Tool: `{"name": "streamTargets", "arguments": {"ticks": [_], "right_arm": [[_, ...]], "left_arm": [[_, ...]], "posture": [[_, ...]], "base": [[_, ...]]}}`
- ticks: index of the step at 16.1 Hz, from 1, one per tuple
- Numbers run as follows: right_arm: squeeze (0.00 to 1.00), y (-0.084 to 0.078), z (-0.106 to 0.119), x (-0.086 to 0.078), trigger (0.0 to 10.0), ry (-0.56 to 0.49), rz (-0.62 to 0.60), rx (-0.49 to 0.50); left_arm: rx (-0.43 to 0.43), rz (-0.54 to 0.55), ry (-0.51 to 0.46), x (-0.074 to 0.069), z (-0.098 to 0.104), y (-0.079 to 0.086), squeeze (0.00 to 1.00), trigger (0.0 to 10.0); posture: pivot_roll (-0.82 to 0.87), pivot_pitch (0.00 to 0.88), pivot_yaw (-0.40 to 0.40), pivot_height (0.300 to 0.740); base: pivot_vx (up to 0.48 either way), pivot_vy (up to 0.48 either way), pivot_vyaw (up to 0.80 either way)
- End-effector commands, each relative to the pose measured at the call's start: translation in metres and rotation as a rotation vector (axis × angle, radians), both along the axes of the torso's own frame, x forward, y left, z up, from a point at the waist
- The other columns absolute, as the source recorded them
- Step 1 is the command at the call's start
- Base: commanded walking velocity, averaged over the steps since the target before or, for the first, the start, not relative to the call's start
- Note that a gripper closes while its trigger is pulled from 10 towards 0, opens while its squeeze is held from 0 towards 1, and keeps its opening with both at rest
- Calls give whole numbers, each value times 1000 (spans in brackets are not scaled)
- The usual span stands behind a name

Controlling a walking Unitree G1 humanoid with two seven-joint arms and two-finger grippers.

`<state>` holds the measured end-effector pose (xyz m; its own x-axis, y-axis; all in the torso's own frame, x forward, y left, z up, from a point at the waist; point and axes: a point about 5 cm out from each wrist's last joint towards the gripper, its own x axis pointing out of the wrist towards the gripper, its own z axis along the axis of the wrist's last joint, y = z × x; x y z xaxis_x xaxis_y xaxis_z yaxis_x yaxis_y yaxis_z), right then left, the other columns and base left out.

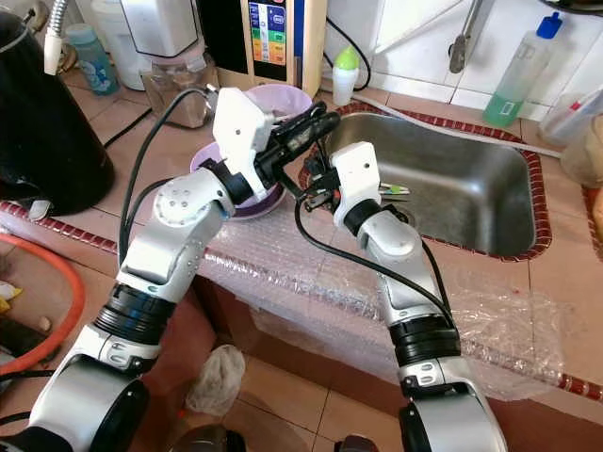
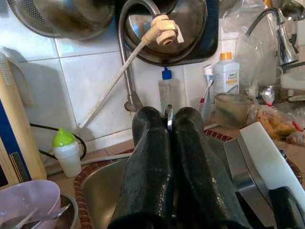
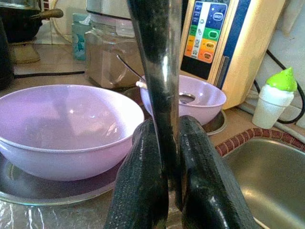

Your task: Kitchen organization

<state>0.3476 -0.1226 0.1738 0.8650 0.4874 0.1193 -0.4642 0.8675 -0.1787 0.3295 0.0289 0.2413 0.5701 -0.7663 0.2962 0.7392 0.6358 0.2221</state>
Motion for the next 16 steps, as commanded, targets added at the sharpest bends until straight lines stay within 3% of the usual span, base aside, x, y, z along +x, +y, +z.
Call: {"name": "streamTargets", "arguments": {"ticks": [1, 3, 4, 9, 12, 13, 16], "right_arm": [[0, -25, 4, 5, 0, 10, -104, 62], [0, -26, 3, 5, 0, 11, -110, 63], [0, -26, 1, 5, 0, 14, -115, 63], [0, -33, -1, 4, 0, -12, -192, 57], [0, -38, -8, -2, 0, -20, -266, 44], [0, -39, -12, -7, 0, -25, -293, 44], [0, -55, -22, -23, 0, -44, -399, 39]], "left_arm": [[35, 69, 18, 4, -13, 16, 0, 0], [48, 69, 13, 2, -17, 15, 0, 0], [49, 61, 31, -1, -22, 15, 1000, 10000], [48, 41, 52, -16, -34, 21, 1000, 10000], [25, 146, 83, -18, -41, 37, 1000, 10000], [-11, 172, 102, -22, -42, 43, 1000, 10000], [-6, 300, 121, -37, -55, 62, 1000, 10000]], "posture": [[-56, 47, 45, 740], [-53, 50, 43, 740], [-51, 50, 42, 740], [-46, 46, 42, 740], [-46, 45, 43, 740], [-45, 44, 42, 740], [-38, 35, 31, 740]], "base": [[0, 0, 0], [0, 0, 0], [0, 0, 0], [0, 0, 0], [0, 0, 0], [0, 0, 0], [0, 0, 0]]}}
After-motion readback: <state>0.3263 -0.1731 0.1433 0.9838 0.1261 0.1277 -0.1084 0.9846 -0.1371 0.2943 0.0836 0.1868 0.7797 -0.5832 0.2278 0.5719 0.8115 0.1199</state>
